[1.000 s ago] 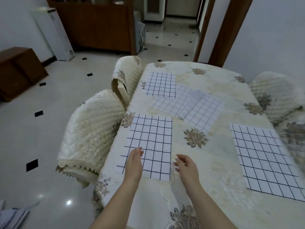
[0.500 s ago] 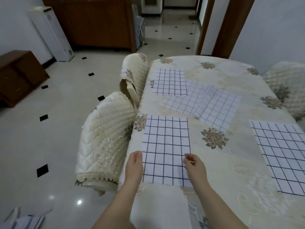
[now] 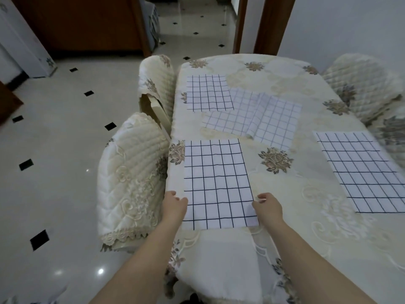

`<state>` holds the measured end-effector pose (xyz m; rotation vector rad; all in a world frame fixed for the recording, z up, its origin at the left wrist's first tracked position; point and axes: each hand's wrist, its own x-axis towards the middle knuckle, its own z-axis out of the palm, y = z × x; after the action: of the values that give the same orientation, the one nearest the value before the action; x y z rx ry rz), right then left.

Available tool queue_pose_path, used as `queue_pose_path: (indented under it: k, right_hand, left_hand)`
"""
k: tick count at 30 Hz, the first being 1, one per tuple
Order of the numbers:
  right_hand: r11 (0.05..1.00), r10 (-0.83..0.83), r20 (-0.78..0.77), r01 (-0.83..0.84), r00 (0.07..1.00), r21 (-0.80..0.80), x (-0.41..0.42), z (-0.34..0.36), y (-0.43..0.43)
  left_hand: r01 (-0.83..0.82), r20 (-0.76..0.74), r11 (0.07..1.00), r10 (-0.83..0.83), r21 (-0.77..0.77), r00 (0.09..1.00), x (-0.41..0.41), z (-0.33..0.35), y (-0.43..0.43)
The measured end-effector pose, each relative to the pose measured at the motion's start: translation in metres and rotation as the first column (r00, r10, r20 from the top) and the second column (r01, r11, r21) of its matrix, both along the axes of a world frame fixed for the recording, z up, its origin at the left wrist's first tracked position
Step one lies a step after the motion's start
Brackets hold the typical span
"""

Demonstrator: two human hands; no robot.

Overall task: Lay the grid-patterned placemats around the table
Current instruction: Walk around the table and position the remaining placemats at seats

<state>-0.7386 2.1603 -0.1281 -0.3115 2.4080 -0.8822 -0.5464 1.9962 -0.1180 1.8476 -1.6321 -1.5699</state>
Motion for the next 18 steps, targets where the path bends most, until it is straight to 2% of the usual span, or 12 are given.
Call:
queue_pose_path:
  k: [6, 12, 18]
  right_hand:
    - [0.999, -0.006, -0.023, 0.008, 1.000, 0.047, -0.005, -0.009, -0.001]
    - [0.999, -0.027, -0.013, 0.027, 1.000, 0.019, -0.006, -0.011, -0.008]
    - [1.000, -0.013, -0.007, 0.013, 1.000, 0.007, -0.010, -0.009, -0.017]
  left_hand:
    - [-0.017, 0.042, 0.999, 0.016, 0.028, 0.999, -0.003, -0.009, -0.006]
    - [-0.100, 0.035, 0.994, 0.101, -0.046, 0.994, -0.003, -0.019, -0.016]
    - [-0.099, 0.054, 0.991, 0.104, -0.092, 0.993, -0.006, -0.031, -0.030]
